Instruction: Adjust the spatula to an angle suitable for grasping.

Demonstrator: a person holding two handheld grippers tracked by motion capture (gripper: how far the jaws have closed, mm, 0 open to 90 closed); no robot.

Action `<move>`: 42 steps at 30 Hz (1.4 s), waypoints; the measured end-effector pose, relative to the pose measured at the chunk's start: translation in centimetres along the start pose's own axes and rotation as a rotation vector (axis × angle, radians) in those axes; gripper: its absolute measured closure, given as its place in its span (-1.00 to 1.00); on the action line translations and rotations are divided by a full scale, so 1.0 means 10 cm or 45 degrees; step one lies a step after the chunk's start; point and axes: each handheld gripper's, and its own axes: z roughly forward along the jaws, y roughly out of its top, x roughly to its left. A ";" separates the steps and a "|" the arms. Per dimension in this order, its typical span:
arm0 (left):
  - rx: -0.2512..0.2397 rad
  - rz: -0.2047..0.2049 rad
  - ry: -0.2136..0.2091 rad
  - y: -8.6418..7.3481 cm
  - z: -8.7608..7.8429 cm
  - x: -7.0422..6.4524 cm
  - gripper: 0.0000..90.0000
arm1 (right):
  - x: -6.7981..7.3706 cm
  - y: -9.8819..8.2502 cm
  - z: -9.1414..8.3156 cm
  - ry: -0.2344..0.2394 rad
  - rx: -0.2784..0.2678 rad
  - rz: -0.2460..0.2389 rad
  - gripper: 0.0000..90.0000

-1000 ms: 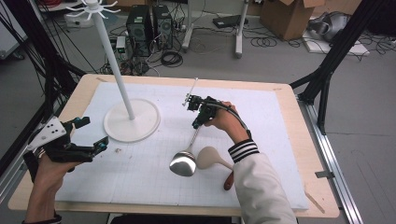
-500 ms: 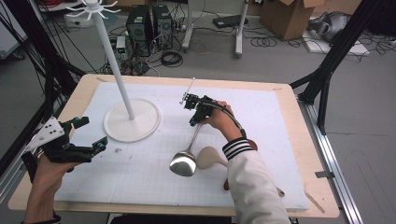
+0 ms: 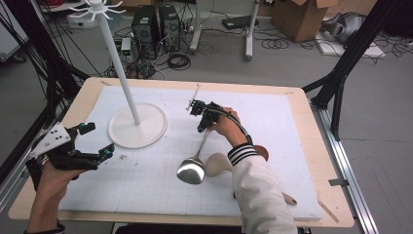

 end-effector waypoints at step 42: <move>0.003 0.006 -0.005 0.00 -0.01 0.00 -0.96 | -0.10 -0.14 0.15 -0.038 0.158 0.046 0.99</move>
